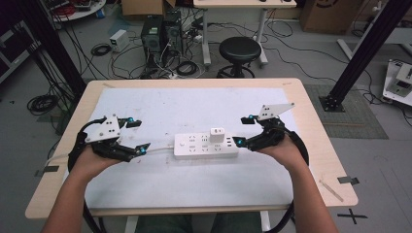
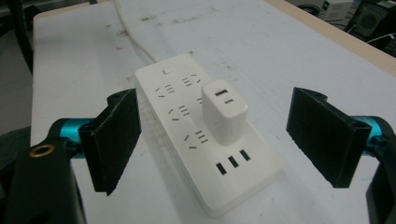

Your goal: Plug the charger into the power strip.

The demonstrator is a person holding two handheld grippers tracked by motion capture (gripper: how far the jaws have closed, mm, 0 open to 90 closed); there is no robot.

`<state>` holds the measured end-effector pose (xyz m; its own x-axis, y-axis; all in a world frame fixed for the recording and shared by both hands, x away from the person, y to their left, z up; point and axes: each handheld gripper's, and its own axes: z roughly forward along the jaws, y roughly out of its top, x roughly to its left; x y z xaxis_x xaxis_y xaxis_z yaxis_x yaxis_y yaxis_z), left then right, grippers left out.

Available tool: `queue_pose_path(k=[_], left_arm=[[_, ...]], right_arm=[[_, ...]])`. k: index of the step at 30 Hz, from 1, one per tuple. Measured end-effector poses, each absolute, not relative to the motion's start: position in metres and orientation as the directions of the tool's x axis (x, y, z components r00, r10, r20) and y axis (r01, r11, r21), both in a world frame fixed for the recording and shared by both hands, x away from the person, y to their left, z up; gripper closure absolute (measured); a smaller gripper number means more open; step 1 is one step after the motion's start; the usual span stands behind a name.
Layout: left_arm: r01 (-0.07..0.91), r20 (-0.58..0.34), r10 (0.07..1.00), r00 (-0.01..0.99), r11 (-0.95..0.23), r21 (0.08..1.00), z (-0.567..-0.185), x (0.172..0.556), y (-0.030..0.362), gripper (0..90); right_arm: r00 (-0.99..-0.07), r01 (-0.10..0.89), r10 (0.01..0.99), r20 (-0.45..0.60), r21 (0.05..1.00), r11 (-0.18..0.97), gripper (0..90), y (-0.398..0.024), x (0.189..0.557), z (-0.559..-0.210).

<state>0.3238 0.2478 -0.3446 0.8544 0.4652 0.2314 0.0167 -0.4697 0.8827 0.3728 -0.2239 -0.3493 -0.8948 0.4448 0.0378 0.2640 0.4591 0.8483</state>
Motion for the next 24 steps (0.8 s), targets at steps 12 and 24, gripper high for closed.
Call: queue_pose_path(k=[12,24], left_arm=[[0.029,0.234,0.486,0.842,-0.474,0.88,-0.346,0.3241,0.2523,22.4],[0.028,0.237,0.481,0.844,-0.481,0.876,-0.3478,0.326,0.2542,22.4]], right_arm=[[-0.878,0.27,0.477,0.035,0.859,0.435,18.2,-0.2315,0.3728,-0.348],[-0.877,0.273,0.479,0.037,0.859,0.433,18.1,-0.2293,0.3739,-0.3464]])
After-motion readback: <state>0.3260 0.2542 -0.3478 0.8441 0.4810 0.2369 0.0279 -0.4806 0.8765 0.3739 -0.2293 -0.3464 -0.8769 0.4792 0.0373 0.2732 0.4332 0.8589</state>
